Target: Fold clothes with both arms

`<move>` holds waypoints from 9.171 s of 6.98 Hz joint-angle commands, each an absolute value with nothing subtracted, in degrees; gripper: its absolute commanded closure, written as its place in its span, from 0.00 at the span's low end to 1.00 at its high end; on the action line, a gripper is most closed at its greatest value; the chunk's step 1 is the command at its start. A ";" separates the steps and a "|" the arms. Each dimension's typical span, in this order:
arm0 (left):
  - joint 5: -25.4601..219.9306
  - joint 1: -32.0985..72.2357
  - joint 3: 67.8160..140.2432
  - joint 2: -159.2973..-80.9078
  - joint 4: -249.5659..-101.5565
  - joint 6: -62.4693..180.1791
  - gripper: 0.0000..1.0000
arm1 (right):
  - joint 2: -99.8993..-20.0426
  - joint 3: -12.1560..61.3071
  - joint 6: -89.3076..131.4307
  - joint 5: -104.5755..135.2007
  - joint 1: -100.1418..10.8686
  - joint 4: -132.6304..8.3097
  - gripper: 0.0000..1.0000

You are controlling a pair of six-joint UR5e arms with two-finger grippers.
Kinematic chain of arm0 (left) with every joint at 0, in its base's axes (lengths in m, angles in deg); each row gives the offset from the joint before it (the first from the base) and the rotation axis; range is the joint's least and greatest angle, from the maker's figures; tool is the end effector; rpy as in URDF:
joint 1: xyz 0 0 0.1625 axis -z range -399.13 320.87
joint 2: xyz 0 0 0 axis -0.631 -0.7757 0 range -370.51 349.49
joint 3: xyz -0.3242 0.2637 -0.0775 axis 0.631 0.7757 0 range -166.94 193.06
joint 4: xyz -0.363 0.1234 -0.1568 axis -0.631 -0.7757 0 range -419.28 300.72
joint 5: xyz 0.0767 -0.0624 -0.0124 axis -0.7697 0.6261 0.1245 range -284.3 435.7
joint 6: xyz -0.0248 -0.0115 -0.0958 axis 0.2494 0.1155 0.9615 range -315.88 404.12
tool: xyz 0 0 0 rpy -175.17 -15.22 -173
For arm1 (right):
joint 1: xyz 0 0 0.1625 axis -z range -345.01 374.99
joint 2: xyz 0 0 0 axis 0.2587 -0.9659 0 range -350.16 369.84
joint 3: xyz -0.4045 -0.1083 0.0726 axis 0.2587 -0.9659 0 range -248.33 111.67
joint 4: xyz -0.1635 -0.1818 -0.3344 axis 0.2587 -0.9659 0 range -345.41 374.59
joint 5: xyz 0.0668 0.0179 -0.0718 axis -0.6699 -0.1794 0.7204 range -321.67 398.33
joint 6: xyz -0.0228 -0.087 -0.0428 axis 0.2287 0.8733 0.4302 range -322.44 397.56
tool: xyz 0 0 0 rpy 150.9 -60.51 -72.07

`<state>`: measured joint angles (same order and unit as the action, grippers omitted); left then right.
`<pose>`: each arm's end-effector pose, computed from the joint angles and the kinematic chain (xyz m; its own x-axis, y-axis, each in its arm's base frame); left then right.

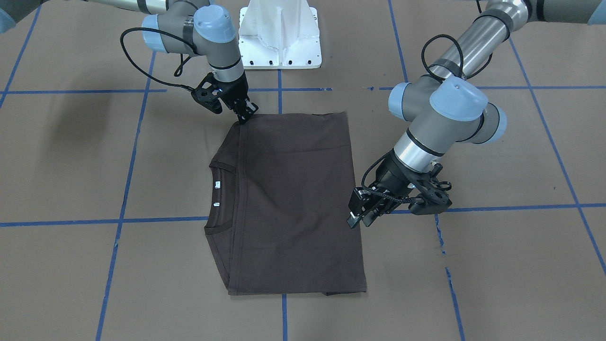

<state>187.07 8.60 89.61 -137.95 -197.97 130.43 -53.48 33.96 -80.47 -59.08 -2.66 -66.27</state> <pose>0.4225 -0.6091 0.2729 0.2291 -0.1628 -0.9597 0.4412 0.8962 -0.0467 -0.5693 -0.3076 0.2873 0.4633 0.6365 0.6167 -0.4836 0.7647 -0.4259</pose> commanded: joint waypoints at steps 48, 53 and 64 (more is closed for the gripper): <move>207.92 37.01 97.24 -117.26 -187.52 71.14 0.36 | -51.66 5.39 -1.66 -93.13 -60.64 -60.16 0.00; 210.26 48.24 111.09 -105.62 -154.86 47.73 0.00 | -69.24 21.47 33.00 -94.11 -72.37 -77.96 0.00; 216.20 47.62 117.47 -94.71 -154.56 46.85 0.00 | -74.81 25.18 33.34 -97.19 -70.35 -77.43 0.00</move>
<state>212.71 47.54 117.19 -94.91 -154.17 46.99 -75.09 24.66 33.40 -96.80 -70.41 -77.43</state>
